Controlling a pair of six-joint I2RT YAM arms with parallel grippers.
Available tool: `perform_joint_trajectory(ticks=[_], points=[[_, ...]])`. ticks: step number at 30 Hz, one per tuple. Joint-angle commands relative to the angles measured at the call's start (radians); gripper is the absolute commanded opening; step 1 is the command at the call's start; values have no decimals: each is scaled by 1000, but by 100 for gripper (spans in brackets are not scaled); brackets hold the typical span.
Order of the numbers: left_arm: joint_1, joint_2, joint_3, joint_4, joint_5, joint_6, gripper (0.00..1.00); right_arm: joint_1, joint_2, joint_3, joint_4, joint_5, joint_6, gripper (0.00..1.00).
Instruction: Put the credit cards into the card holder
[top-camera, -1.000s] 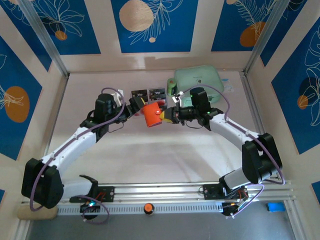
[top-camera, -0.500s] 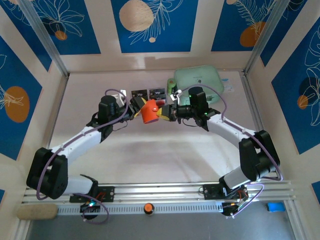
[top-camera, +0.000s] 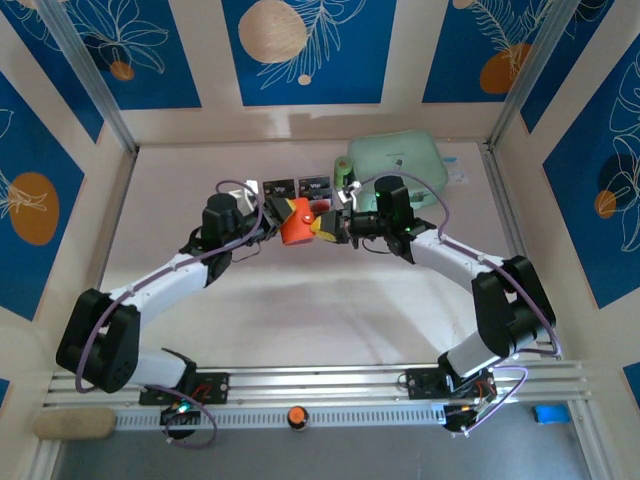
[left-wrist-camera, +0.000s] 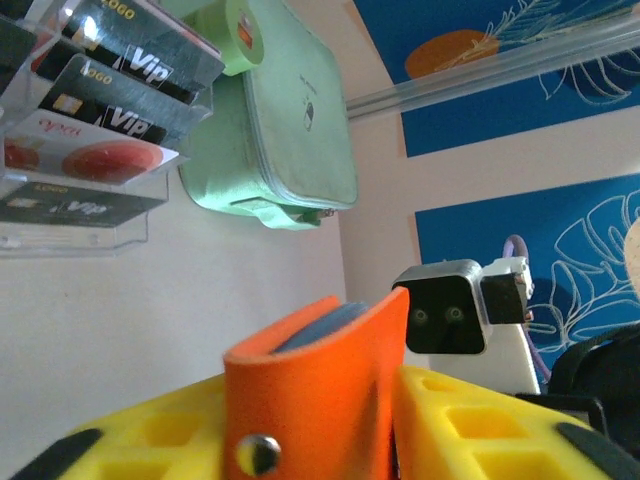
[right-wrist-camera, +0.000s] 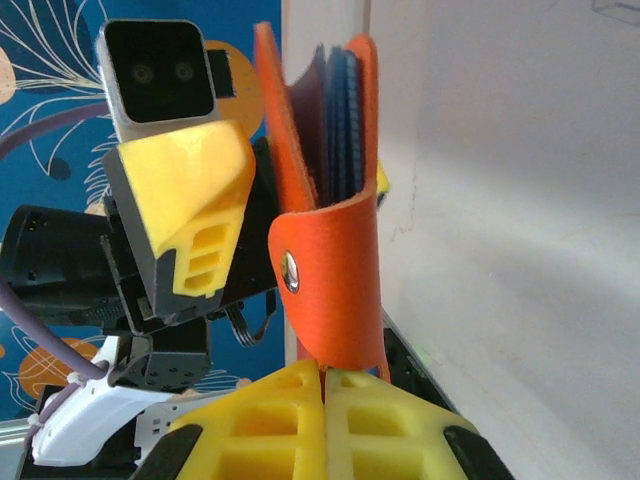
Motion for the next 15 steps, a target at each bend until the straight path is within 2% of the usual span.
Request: perform_joint_trajectory(ticks=[1, 2, 5, 7, 10, 15], points=[[-11, 8, -14, 78, -9, -3, 23, 2, 8, -15, -19, -27, -17, 0], [-11, 8, -14, 81, -14, -4, 17, -4, 4, -14, -47, -25, -34, 3], [-11, 8, -12, 84, -20, 6, 2, -35, -33, 6, -212, 2, -147, 26], [-11, 12, -5, 78, -15, 18, 0, -59, -69, 30, -365, 69, -247, 37], [-11, 15, 1, 61, -9, 41, 0, -60, -92, 106, -577, 202, -389, 45], [-14, 21, 1, 55, 5, 52, 0, 2, -57, 246, -760, 369, -510, 52]])
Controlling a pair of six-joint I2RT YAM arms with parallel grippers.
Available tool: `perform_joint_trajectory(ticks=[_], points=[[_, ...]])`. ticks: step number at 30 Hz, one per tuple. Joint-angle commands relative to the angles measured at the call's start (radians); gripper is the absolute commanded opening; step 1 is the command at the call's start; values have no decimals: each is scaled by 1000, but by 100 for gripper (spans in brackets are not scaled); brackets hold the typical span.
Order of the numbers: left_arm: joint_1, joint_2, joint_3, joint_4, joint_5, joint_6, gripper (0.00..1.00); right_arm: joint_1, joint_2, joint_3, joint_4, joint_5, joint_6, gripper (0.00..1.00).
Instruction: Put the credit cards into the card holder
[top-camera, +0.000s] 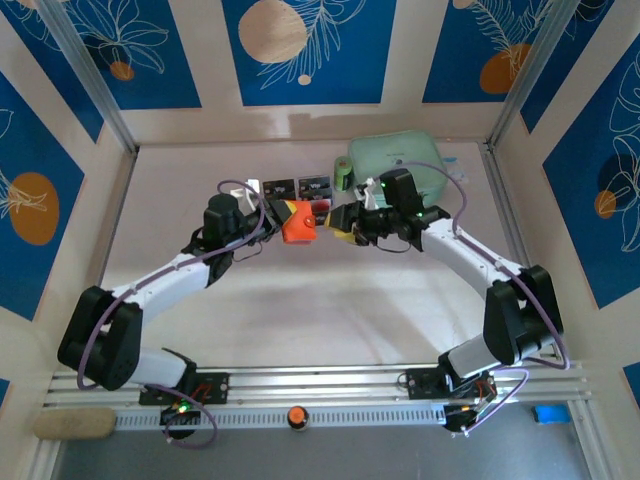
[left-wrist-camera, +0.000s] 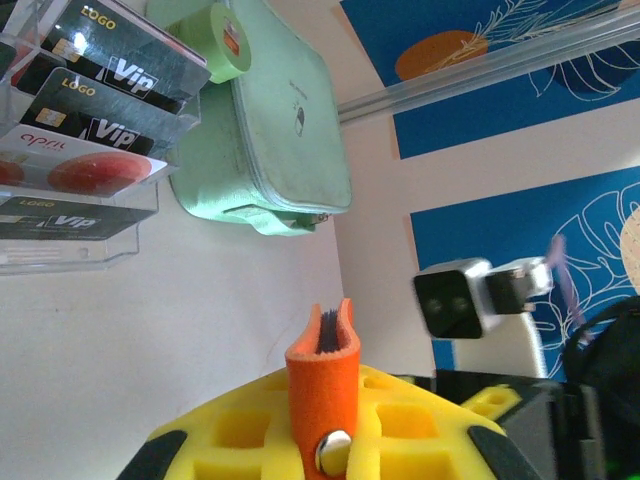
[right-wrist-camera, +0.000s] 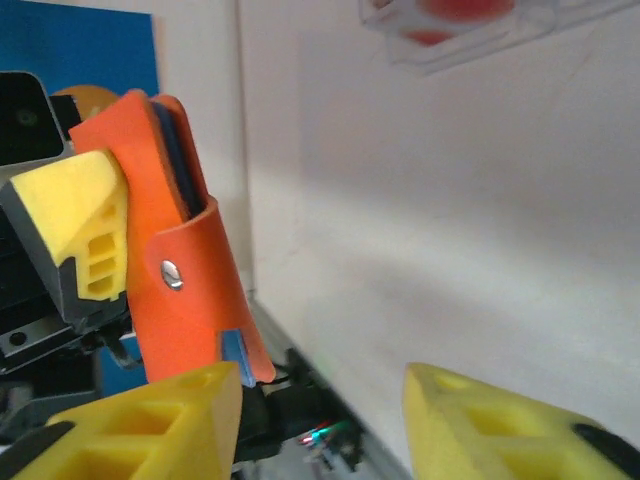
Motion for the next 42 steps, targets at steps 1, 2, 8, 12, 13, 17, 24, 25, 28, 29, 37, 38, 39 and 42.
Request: perform_joint_trajectory(ticks=[1, 2, 8, 12, 13, 17, 24, 25, 28, 29, 37, 38, 39, 42], points=[[-9, 8, 4, 15, 8, 32, 0, 50, 10, 94, -206, 141, -146, 53], [-10, 10, 2, 15, 8, 31, 0, 64, 21, 114, -222, 161, -154, 54], [-20, 21, 7, 13, 5, 28, 0, 143, 80, 235, -272, 255, -193, 56], [-28, 25, 14, 11, 4, 27, 0, 174, 124, 291, -296, 293, -204, 56], [-29, 25, 16, 12, 3, 28, 0, 180, 135, 300, -305, 306, -207, 56], [-36, 22, 19, 18, -1, 20, 0, 211, 183, 331, -341, 411, -220, 55], [-51, 8, 25, 17, -13, 14, 0, 242, 225, 326, -381, 598, -232, 30], [-52, 5, 25, 17, -13, 14, 0, 243, 227, 325, -383, 606, -232, 27], [-54, 5, 28, 17, -16, 12, 0, 242, 231, 306, -383, 610, -227, 18], [-56, 5, 28, 17, -16, 12, 0, 243, 233, 297, -378, 608, -224, 16], [-63, 6, 28, 25, -18, 7, 0, 170, 201, 180, -337, 598, -206, 0], [-64, 6, 28, 25, -18, 5, 0, 150, 187, 154, -328, 591, -202, 0], [-65, 6, 28, 23, -19, 5, 0, 131, 176, 133, -321, 581, -199, 0], [-66, 5, 27, 20, -21, 4, 0, 84, 135, 85, -310, 556, -195, 1]])
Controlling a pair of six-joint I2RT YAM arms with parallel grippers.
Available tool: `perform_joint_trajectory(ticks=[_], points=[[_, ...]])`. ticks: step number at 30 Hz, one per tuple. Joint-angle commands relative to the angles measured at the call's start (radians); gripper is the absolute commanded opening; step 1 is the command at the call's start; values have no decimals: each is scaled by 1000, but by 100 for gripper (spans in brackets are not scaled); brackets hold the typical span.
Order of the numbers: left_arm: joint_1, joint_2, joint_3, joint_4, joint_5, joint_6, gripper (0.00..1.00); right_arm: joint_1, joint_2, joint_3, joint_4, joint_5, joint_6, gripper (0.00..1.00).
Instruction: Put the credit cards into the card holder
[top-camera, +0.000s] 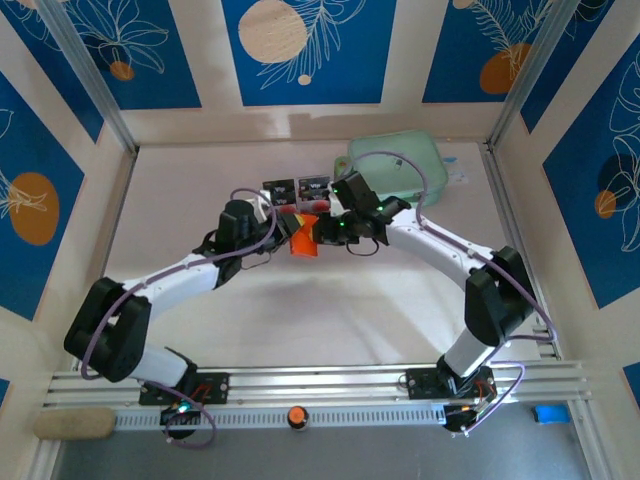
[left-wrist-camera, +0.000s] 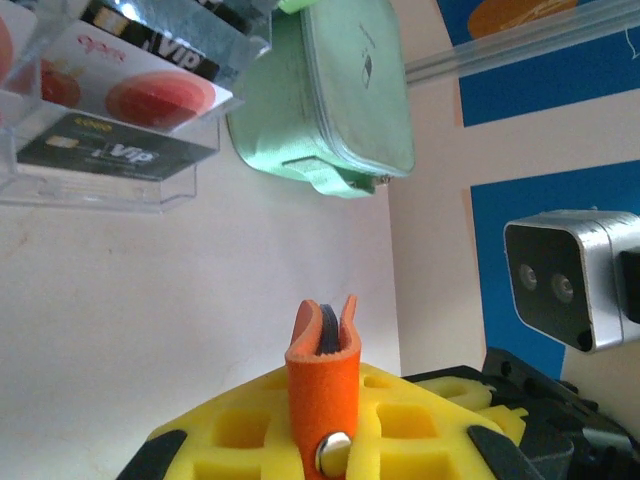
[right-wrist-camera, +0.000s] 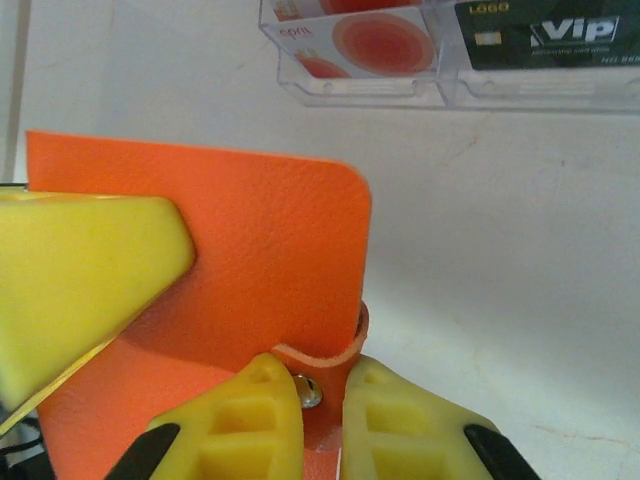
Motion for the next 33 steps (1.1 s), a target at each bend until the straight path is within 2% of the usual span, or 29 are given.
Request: perform_joint_trajectory(ticks=[1, 2, 5, 14, 18, 22, 30, 33], points=[[0, -44, 27, 97, 42, -11, 0, -114, -15, -84, -113, 166, 12, 6], [0, -46, 25, 95, 40, -10, 0, -126, -29, -97, -115, 169, 13, 11], [0, -49, 24, 89, 35, -5, 0, -166, -59, -125, -116, 158, 13, 18], [0, -43, 27, 85, 33, -3, 0, -220, -90, -134, -145, 171, -5, 23], [0, -39, 30, 87, 31, -2, 0, -188, -103, -100, -146, 127, 2, 25], [-1, -33, 30, 93, 34, -4, 0, -134, -120, -40, -156, 106, 12, 33], [-1, -22, 34, 99, 38, -5, 0, -69, -140, 59, -131, 41, 50, 57], [-1, -22, 34, 103, 37, -7, 0, -43, -112, 95, -126, 32, 55, 62]])
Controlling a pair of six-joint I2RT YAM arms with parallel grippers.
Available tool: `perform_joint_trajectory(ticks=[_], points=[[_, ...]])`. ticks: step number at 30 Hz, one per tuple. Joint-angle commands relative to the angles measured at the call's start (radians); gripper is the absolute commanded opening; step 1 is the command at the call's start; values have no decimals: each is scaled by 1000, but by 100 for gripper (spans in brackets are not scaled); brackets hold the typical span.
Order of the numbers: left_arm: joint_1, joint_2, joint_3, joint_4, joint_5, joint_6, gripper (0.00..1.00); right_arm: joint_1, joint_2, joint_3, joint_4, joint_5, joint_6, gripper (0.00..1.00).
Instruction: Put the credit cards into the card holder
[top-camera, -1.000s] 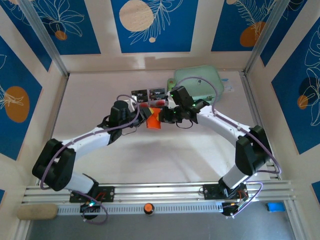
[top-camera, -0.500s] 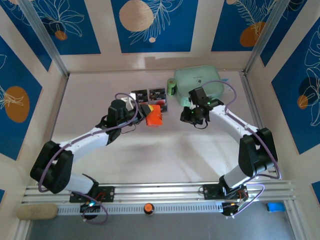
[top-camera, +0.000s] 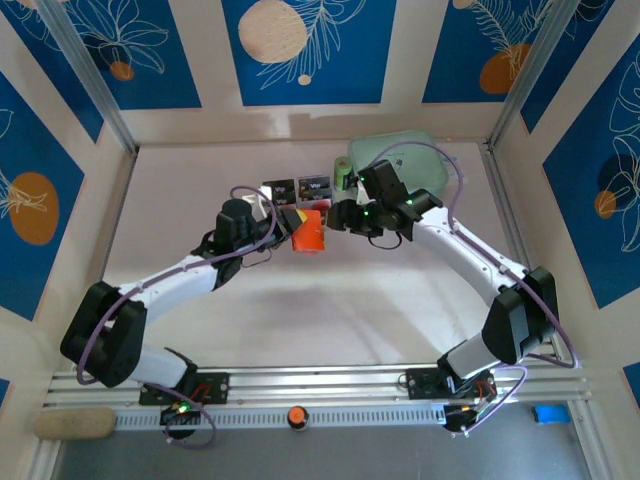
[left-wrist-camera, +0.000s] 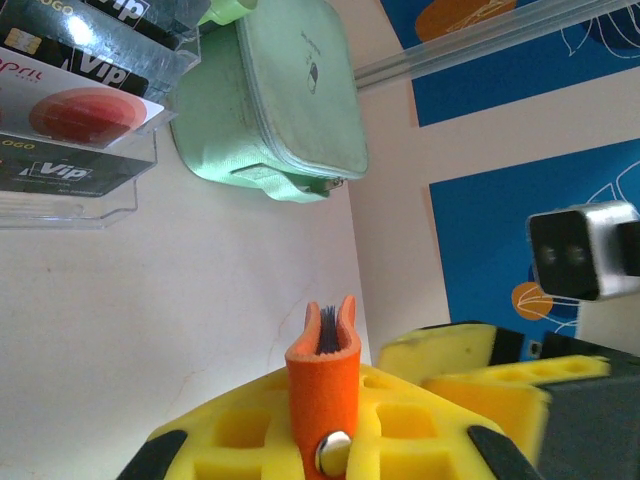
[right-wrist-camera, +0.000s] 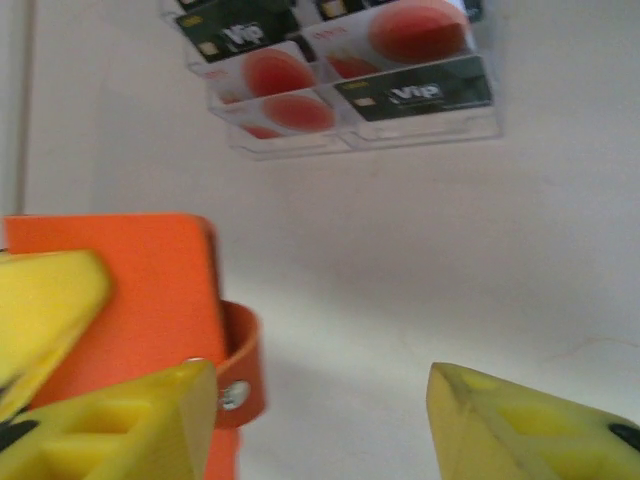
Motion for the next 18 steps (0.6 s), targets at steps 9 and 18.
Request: perform_joint_trajectory(ticks=[9, 18], points=[[2, 2, 40, 53, 17, -9, 0, 41, 64, -31, 35, -34, 34, 61], [2, -21, 42, 38, 6, -6, 0, -65, -13, -254, 129, -55, 66, 43]])
